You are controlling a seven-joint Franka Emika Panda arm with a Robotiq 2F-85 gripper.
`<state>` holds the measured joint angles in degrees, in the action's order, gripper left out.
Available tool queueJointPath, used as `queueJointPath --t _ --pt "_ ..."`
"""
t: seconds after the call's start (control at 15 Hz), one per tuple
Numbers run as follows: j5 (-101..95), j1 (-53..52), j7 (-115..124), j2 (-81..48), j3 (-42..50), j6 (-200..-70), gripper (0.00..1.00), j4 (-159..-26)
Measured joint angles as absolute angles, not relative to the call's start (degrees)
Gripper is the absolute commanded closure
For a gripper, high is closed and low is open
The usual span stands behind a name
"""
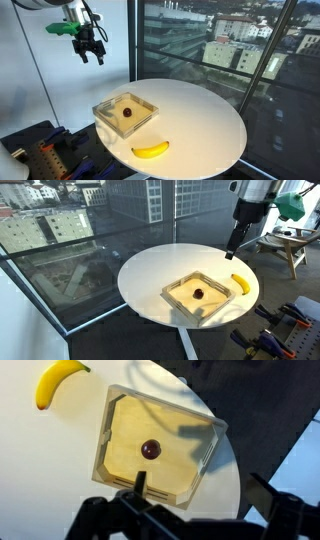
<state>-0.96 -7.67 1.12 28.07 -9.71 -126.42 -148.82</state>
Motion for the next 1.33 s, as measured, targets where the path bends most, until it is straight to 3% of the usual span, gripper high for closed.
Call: queueJointPath --t 1.33 --pt "3.4 -8.2 2.0 25.8 -7.4 -127.3 0.00 -148.6"
